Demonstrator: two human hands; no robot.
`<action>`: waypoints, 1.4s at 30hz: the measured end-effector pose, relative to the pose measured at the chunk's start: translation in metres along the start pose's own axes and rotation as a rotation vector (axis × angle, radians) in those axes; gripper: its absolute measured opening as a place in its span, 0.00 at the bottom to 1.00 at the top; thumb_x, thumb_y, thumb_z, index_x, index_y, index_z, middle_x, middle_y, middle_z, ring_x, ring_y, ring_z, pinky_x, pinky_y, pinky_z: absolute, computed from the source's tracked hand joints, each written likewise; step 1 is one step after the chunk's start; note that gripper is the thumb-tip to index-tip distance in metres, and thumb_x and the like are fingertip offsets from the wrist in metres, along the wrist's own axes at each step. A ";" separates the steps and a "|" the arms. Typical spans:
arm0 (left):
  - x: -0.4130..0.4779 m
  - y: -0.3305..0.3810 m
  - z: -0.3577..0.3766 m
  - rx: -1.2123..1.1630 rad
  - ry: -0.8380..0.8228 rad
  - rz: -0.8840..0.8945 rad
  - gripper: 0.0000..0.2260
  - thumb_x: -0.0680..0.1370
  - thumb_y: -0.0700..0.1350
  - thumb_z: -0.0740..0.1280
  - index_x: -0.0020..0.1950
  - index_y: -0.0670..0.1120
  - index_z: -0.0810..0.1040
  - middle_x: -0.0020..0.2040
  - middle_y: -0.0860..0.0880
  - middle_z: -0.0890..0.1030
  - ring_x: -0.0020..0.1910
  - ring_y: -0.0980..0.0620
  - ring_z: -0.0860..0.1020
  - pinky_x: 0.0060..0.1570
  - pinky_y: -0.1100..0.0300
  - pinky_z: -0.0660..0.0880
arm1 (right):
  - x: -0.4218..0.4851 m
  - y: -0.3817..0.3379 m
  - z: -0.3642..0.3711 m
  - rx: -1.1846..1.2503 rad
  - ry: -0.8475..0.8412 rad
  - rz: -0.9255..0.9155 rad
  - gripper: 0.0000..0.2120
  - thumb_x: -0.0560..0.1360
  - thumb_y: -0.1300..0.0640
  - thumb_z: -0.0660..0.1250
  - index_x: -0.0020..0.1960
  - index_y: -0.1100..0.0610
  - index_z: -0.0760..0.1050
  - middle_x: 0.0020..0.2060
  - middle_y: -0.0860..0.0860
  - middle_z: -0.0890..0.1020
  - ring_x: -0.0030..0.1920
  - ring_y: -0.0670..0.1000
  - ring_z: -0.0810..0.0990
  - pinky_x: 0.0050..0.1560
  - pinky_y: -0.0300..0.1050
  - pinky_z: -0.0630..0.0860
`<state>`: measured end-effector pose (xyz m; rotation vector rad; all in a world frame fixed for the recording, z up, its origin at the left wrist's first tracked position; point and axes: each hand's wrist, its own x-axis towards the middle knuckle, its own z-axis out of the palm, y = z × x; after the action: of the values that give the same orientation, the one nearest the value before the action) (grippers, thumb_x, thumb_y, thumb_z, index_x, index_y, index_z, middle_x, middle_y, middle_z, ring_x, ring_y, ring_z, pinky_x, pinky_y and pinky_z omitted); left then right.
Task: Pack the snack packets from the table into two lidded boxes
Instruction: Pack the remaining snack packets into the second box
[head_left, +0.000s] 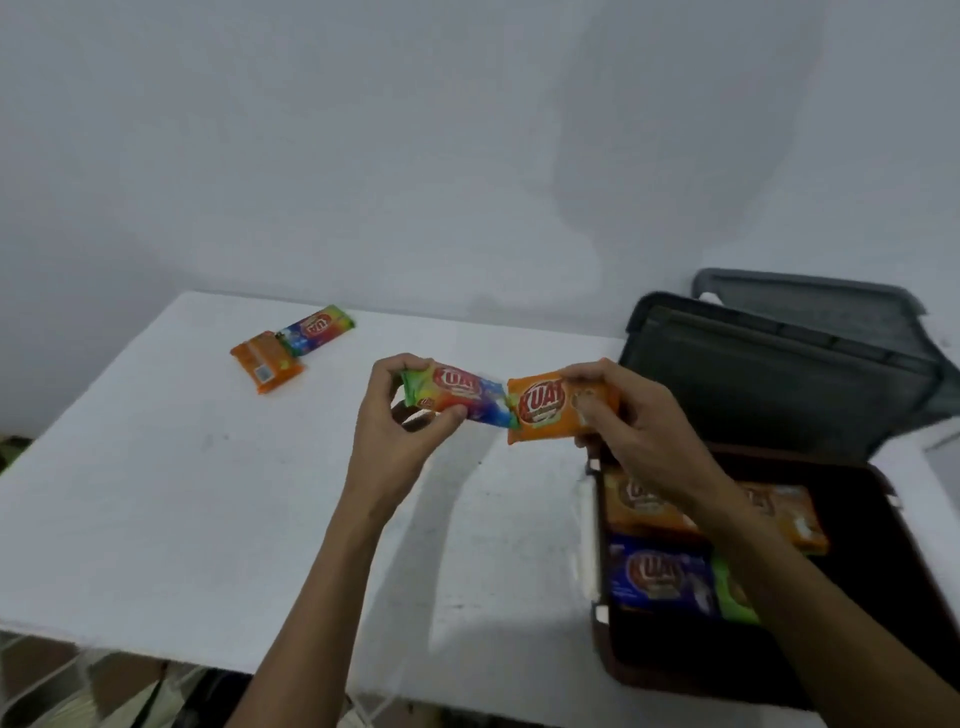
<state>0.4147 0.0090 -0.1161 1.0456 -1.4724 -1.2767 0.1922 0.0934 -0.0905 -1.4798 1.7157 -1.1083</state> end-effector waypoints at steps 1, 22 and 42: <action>-0.008 0.004 0.014 -0.035 -0.009 0.002 0.22 0.71 0.37 0.74 0.61 0.48 0.70 0.60 0.50 0.76 0.56 0.53 0.79 0.47 0.62 0.80 | -0.016 0.003 -0.016 -0.003 0.010 0.013 0.11 0.80 0.58 0.62 0.60 0.48 0.75 0.53 0.44 0.78 0.46 0.46 0.82 0.41 0.38 0.80; -0.092 -0.010 0.129 -0.048 -0.087 -0.097 0.18 0.76 0.40 0.69 0.64 0.48 0.71 0.62 0.49 0.76 0.61 0.49 0.77 0.50 0.54 0.81 | -0.133 0.081 -0.073 -0.146 -0.307 0.398 0.14 0.79 0.63 0.64 0.62 0.50 0.73 0.56 0.55 0.79 0.41 0.50 0.85 0.43 0.46 0.84; -0.104 -0.003 0.163 0.633 -0.431 0.301 0.17 0.76 0.53 0.68 0.65 0.56 0.72 0.70 0.54 0.70 0.67 0.56 0.69 0.63 0.53 0.73 | -0.169 0.070 -0.142 0.347 0.089 0.374 0.12 0.76 0.59 0.67 0.59 0.52 0.77 0.55 0.49 0.80 0.53 0.51 0.83 0.47 0.51 0.84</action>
<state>0.2815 0.1471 -0.1396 0.9073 -2.3641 -0.8592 0.0689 0.2897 -0.0990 -0.8688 1.6678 -1.2023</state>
